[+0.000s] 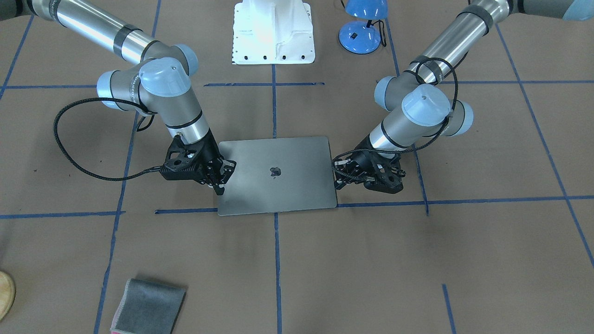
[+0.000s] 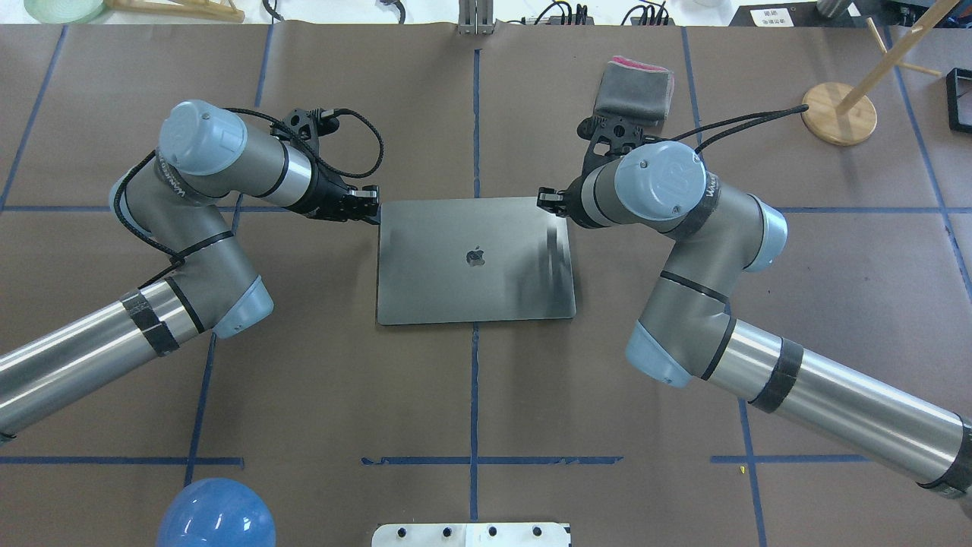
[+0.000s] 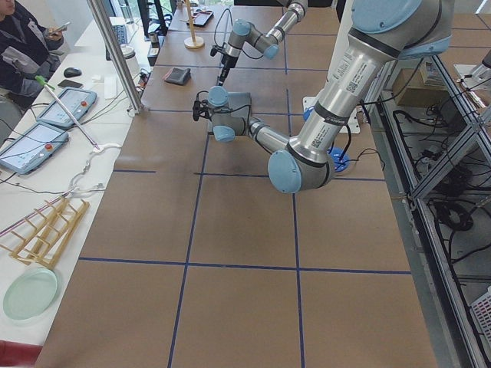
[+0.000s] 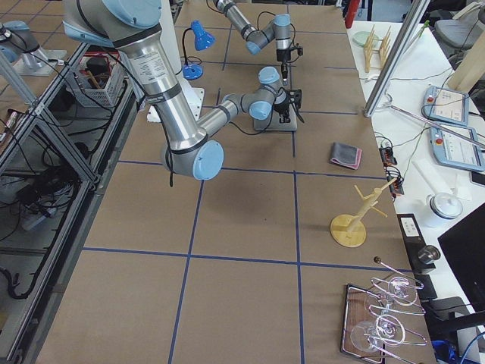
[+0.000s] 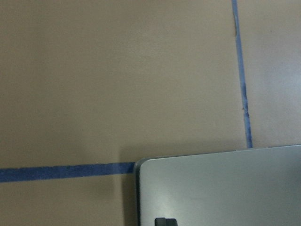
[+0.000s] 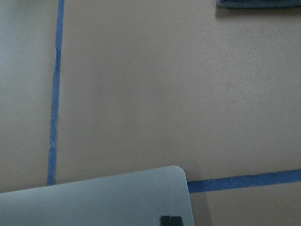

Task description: Close laptop

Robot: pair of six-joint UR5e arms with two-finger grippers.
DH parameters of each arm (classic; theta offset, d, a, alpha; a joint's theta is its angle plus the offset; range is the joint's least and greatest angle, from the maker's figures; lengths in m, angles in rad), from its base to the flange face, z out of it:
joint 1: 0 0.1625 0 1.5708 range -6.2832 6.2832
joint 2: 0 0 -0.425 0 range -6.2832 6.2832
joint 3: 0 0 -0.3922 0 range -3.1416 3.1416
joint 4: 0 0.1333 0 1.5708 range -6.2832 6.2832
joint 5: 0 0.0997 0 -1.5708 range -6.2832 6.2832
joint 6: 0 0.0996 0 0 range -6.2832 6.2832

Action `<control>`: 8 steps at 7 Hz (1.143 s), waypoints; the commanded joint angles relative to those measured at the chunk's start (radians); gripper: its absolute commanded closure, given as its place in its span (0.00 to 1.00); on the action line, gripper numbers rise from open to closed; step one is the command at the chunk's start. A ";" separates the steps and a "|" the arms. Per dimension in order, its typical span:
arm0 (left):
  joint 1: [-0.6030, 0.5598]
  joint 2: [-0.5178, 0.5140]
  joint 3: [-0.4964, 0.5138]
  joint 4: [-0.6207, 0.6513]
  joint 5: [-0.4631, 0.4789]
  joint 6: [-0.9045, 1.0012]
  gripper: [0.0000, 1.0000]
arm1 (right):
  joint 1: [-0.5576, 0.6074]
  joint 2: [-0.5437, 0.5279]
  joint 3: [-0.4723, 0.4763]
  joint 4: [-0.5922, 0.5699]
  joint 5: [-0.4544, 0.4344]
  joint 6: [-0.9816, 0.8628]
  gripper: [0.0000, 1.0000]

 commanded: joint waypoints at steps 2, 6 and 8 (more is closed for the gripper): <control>-0.012 0.003 -0.002 0.021 -0.032 0.007 0.52 | 0.036 0.023 0.000 -0.081 0.033 0.013 0.01; -0.219 0.100 -0.171 0.474 -0.110 0.380 0.00 | 0.281 -0.136 0.109 -0.236 0.352 -0.328 0.01; -0.334 0.211 -0.383 0.866 -0.110 0.807 0.00 | 0.444 -0.302 0.170 -0.258 0.459 -0.606 0.01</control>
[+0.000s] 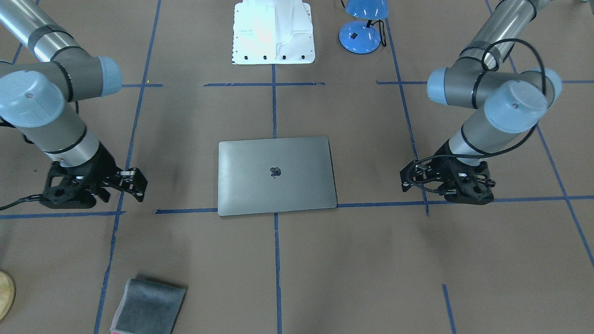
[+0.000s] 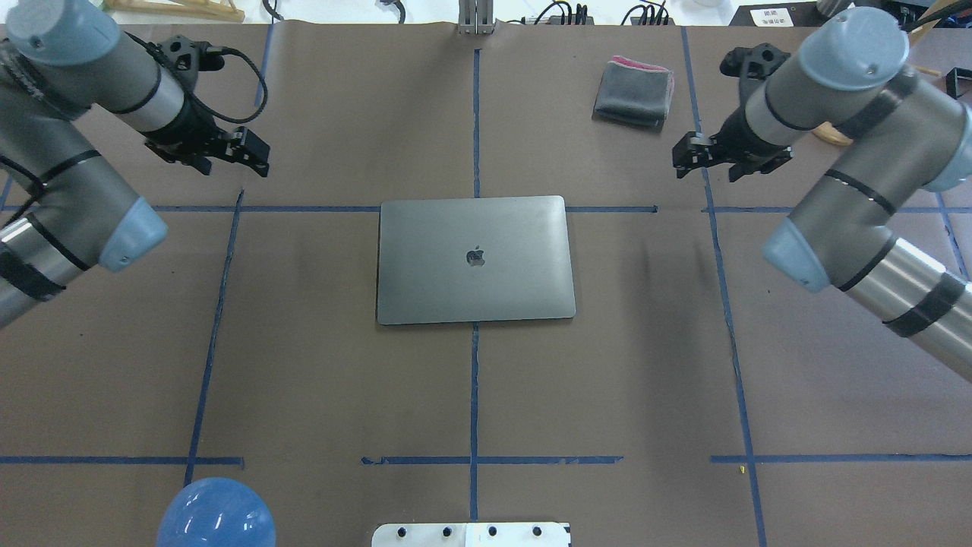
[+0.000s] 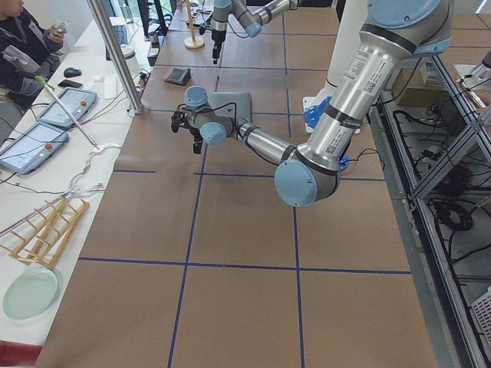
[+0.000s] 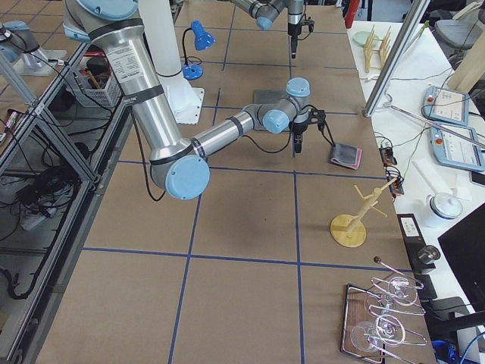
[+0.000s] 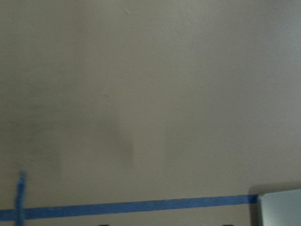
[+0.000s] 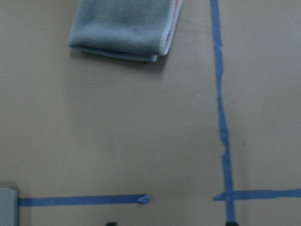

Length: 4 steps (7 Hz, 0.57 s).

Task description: Close laptop

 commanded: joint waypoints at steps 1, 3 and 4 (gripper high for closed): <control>-0.145 0.156 -0.168 0.309 -0.003 0.470 0.00 | 0.181 -0.170 0.036 -0.015 0.085 -0.294 0.01; -0.396 0.325 -0.161 0.335 -0.081 0.776 0.00 | 0.354 -0.276 0.028 -0.100 0.150 -0.697 0.01; -0.502 0.370 -0.152 0.352 -0.176 0.844 0.00 | 0.458 -0.307 0.028 -0.185 0.206 -0.864 0.01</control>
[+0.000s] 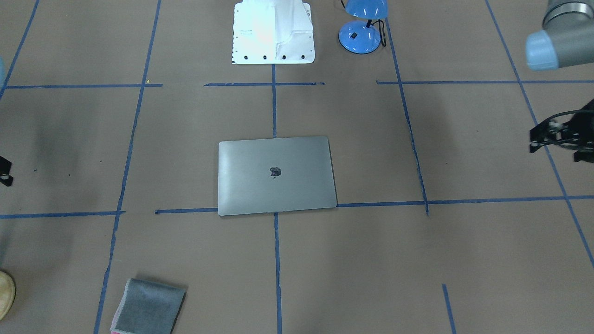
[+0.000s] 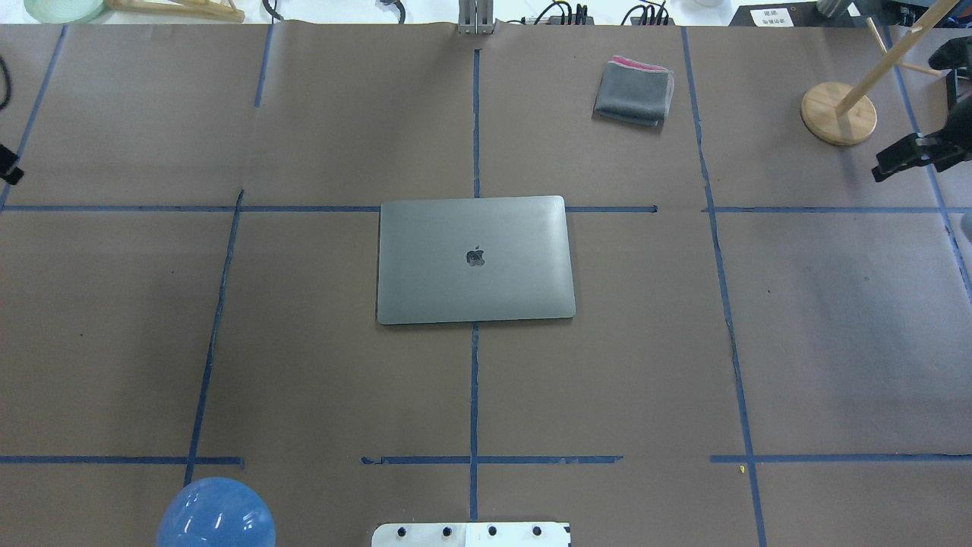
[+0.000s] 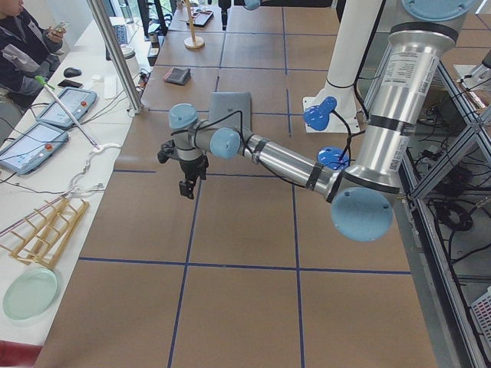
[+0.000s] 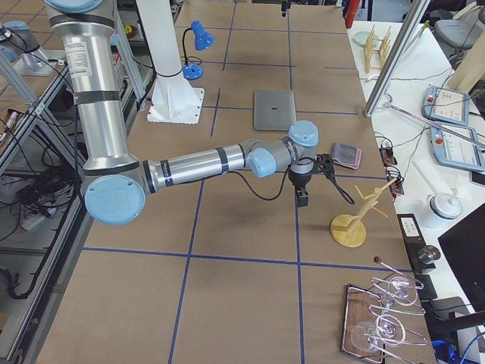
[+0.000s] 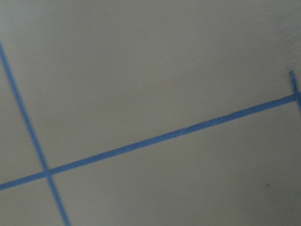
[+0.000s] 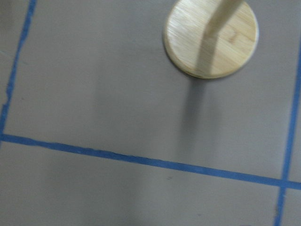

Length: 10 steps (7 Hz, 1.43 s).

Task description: Close laptop

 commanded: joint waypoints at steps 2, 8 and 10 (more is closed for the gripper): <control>-0.186 0.220 -0.050 0.045 -0.108 0.137 0.00 | 0.250 -0.140 -0.007 -0.164 0.103 -0.415 0.00; -0.186 0.268 -0.062 0.023 -0.107 0.136 0.00 | 0.253 -0.166 -0.027 -0.152 0.123 -0.357 0.00; -0.186 0.273 -0.064 0.022 -0.107 0.137 0.00 | 0.253 -0.168 -0.027 -0.152 0.123 -0.357 0.00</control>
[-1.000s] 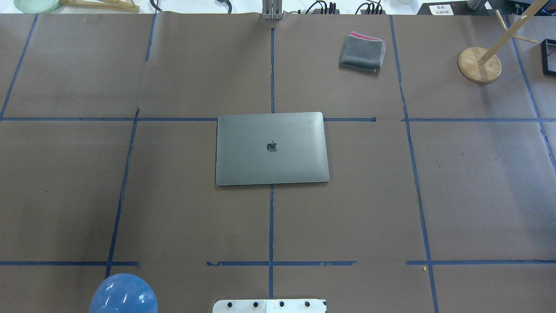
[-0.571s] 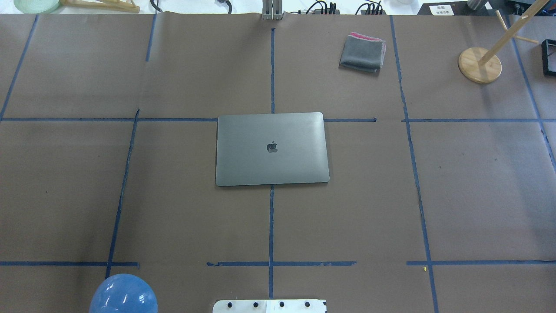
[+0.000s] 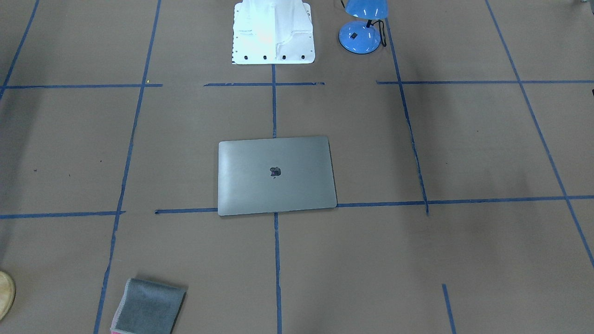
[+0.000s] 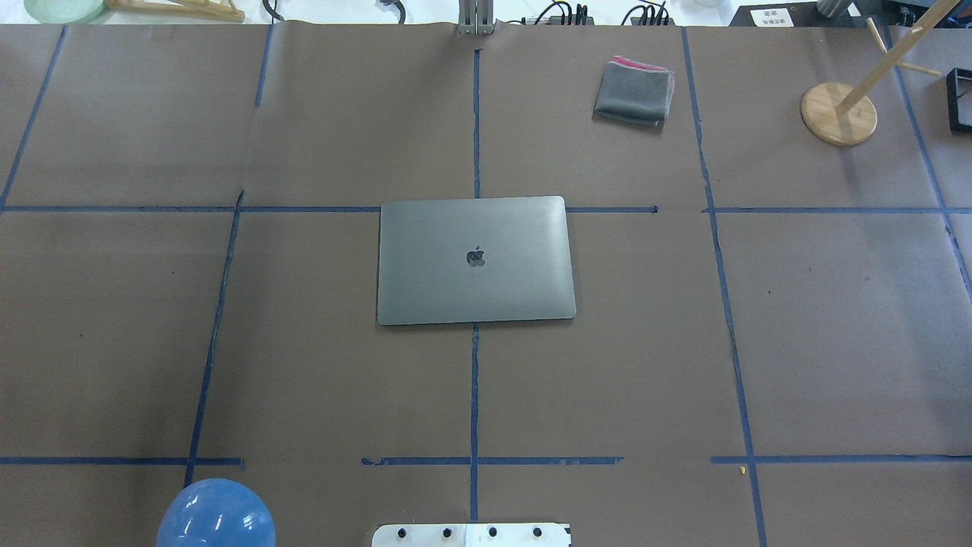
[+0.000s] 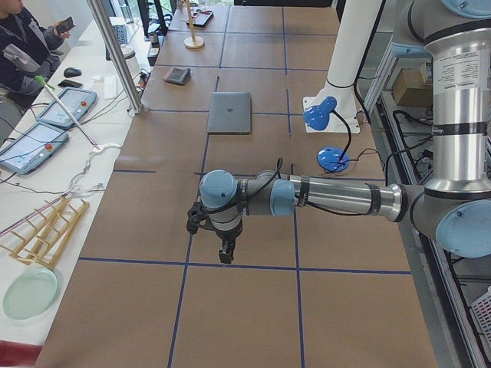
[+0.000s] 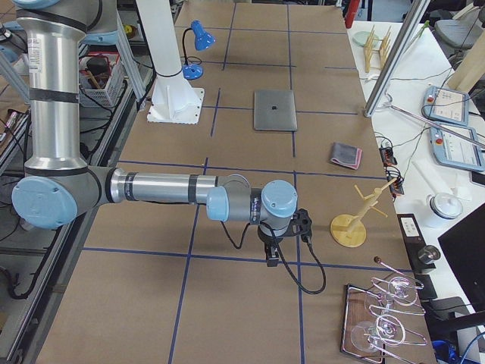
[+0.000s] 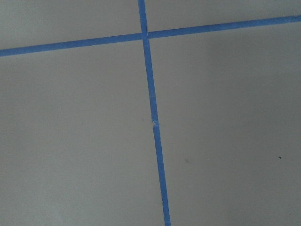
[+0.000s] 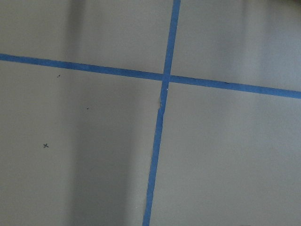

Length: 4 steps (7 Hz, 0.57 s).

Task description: Close laptop

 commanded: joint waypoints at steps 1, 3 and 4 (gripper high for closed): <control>0.001 0.001 -0.003 -0.003 -0.001 0.001 0.00 | 0.000 -0.001 0.001 0.000 0.000 0.002 0.00; 0.001 -0.004 -0.003 -0.003 -0.001 0.001 0.00 | 0.000 -0.003 0.004 0.000 0.002 0.002 0.00; 0.001 -0.004 -0.003 -0.003 -0.001 0.001 0.00 | 0.000 -0.004 0.004 0.000 0.002 0.002 0.00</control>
